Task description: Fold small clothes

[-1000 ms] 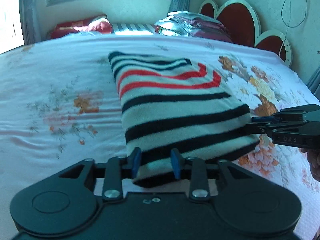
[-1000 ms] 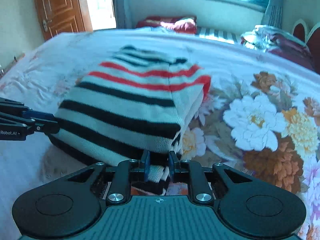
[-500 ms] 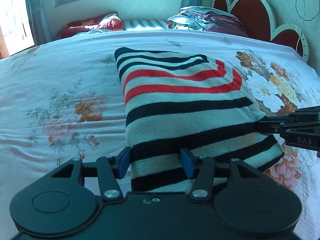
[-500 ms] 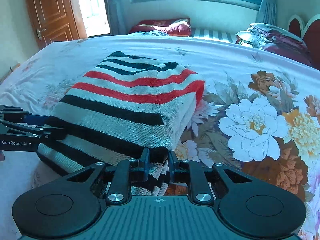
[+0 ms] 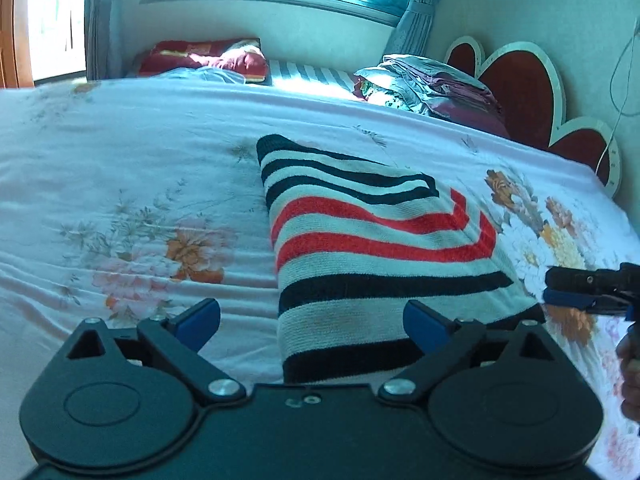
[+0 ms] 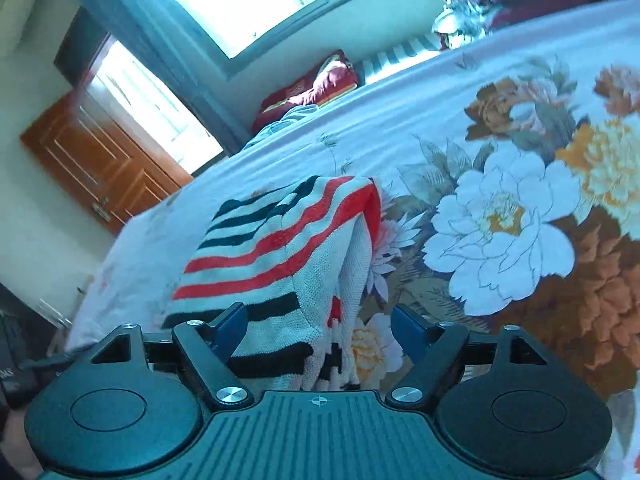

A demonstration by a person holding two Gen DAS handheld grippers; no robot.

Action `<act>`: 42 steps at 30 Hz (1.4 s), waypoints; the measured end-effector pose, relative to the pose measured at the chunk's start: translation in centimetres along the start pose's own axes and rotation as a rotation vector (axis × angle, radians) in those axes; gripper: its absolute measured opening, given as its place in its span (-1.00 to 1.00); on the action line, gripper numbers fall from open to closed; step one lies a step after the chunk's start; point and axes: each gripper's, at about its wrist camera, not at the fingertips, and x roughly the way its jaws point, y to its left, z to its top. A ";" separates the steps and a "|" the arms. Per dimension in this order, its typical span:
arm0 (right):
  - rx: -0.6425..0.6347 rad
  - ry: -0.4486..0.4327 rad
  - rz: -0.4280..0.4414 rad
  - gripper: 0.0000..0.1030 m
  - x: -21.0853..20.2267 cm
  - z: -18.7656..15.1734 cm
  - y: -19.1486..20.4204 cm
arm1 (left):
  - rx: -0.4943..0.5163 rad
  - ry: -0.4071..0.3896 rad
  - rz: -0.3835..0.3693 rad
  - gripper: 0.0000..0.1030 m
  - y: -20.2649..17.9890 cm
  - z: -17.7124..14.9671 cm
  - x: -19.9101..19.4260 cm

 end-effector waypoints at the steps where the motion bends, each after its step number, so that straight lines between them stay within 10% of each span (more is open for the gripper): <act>1: 0.029 0.013 0.018 0.41 0.5 0.3 -0.5 | -0.025 0.017 -0.012 0.78 0.4 0.2 0.7; 12: 0.133 0.169 0.111 0.35 5.4 1.3 -2.5 | -0.116 0.150 -0.129 0.66 2.4 1.3 5.0; 18: 0.095 0.177 0.111 -0.14 7.2 2.0 -1.9 | -0.206 0.176 -0.227 0.31 2.9 2.0 7.4; 29: -0.325 0.056 -0.152 -0.36 4.9 -0.5 9.0 | 0.157 0.043 -0.073 -0.13 -1.8 3.2 3.0; 42: -0.383 0.076 -0.053 -0.36 15.5 -5.6 24.4 | 0.097 -0.011 0.009 -0.11 15.3 3.5 -5.6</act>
